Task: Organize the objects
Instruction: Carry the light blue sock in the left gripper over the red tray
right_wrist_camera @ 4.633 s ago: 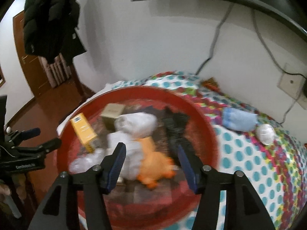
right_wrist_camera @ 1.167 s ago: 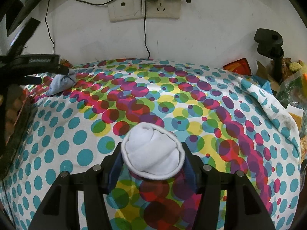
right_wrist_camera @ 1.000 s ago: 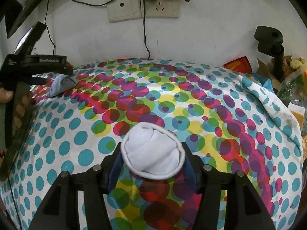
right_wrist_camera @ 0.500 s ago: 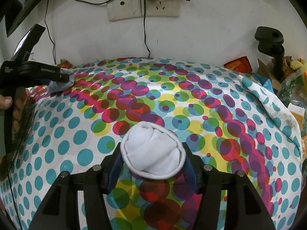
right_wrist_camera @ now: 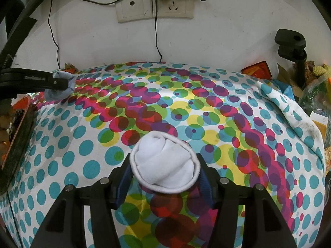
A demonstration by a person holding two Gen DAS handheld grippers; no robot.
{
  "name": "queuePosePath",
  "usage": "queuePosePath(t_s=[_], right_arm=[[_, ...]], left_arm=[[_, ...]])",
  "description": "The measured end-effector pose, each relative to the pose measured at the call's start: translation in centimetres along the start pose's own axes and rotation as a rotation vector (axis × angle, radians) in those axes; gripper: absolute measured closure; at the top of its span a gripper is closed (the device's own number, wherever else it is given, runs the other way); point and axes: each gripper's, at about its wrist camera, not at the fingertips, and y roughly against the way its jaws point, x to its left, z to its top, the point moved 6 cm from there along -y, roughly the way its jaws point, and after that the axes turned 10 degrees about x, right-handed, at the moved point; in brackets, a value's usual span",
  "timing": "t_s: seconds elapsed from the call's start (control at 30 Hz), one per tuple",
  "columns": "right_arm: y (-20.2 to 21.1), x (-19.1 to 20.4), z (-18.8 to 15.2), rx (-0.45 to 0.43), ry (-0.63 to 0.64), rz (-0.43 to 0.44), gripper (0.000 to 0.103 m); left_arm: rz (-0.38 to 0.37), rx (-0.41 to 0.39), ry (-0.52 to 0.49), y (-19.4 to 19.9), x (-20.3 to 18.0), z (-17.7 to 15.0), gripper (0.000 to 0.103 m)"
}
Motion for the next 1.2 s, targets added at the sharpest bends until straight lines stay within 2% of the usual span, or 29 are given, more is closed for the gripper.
queuePosePath(t_s=[0.53, 0.87, 1.2], right_arm=[[0.0, 0.0, 0.0, 0.002, 0.004, -0.007, 0.044], [0.1, -0.1, 0.0, 0.004, 0.012, -0.021, 0.044], [0.2, -0.3, 0.0, 0.005, 0.016, -0.027, 0.044]], left_arm=[[0.012, -0.014, -0.054, 4.1, 0.0, -3.2, 0.068], [0.041, -0.019, -0.071, 6.4, 1.8, -6.1, 0.068], [0.062, -0.042, -0.031, 8.8, 5.4, -7.3, 0.068]])
